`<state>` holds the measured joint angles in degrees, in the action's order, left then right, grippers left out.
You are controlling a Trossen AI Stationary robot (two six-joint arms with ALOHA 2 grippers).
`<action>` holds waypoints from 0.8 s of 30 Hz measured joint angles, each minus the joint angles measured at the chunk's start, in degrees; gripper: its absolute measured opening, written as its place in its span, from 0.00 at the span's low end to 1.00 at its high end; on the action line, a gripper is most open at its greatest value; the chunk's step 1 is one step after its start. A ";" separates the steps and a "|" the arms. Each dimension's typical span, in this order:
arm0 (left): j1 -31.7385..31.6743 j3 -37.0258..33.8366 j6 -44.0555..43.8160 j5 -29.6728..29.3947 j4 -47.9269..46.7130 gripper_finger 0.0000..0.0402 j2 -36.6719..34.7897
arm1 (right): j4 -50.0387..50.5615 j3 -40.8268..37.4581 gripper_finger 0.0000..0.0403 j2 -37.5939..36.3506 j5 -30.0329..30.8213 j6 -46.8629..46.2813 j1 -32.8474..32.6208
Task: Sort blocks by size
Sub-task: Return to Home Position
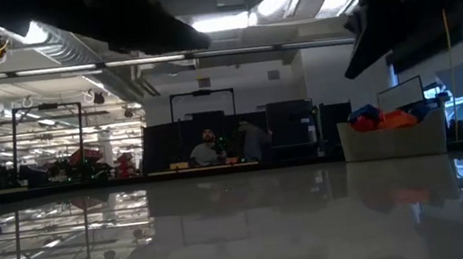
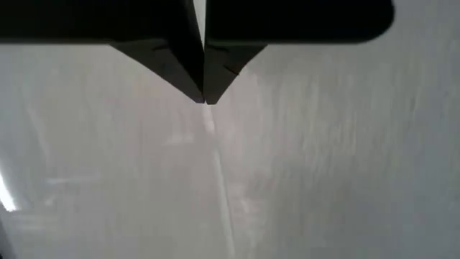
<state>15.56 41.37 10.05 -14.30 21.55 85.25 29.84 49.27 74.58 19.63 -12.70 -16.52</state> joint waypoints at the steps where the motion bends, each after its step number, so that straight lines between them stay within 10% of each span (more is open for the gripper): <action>1: -0.74 -1.29 0.20 -0.02 -0.07 0.16 -1.84 | -2.18 -2.33 0.02 -1.92 -0.96 1.26 1.24; 12: -3.63 -14.10 -0.92 0.72 -0.03 0.06 -27.76 | -21.43 -22.00 0.03 -27.71 -3.55 4.16 5.30; 24: -3.68 -24.62 -4.27 -0.99 0.34 0.05 -41.01 | -40.46 -39.53 0.02 -48.64 -6.83 12.30 5.30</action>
<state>11.89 16.76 5.78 -15.29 21.89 44.24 -10.62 9.74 25.94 12.80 -0.39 -11.23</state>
